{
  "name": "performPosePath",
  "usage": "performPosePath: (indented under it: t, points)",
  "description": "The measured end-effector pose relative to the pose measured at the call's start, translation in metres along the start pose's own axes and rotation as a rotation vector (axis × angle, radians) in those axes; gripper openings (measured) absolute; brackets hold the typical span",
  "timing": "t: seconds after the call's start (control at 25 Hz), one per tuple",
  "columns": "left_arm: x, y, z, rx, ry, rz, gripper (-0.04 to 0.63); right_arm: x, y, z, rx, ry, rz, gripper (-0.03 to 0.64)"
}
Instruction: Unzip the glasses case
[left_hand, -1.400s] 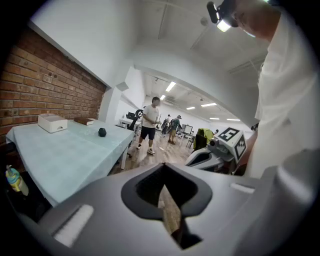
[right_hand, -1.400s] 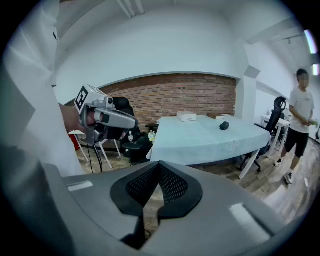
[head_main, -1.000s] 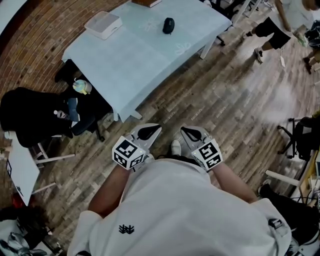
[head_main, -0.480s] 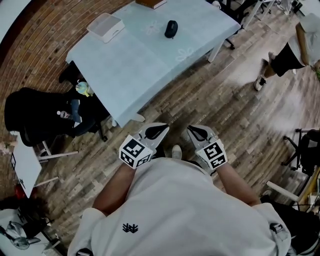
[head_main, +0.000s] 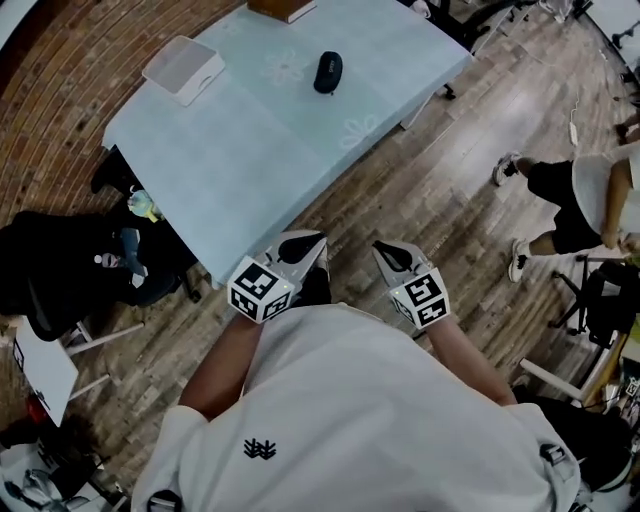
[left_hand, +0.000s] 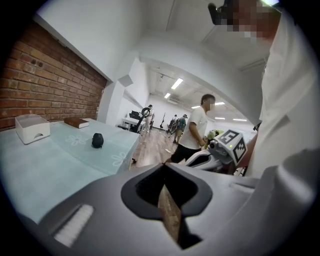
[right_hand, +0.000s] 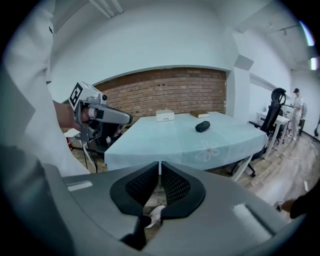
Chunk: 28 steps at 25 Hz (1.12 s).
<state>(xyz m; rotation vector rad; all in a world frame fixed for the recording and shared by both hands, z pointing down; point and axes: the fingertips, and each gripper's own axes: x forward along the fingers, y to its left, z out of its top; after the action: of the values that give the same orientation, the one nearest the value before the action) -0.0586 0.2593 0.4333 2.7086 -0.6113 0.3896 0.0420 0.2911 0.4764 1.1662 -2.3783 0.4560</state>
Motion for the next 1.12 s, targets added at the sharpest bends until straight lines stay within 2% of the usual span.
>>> performPosePath:
  t: [0.36, 0.6, 0.92, 1.12]
  points:
    - [0.043, 0.116, 0.055, 0.059, -0.017, -0.054, 0.055, 0.091, -0.083, 0.062, -0.021, 0.058, -0.066, 0.005]
    - [0.061, 0.186, 0.079, 0.049, -0.018, -0.006, 0.055, 0.152, -0.129, 0.092, -0.023, 0.067, -0.088, 0.005]
    - [0.123, 0.268, 0.107, 0.047, 0.019, 0.06, 0.055, 0.235, -0.193, 0.11, -0.052, 0.111, -0.017, 0.005]
    - [0.173, 0.314, 0.116, 0.044, 0.076, 0.098, 0.055, 0.29, -0.227, 0.114, -0.081, 0.161, 0.053, 0.005]
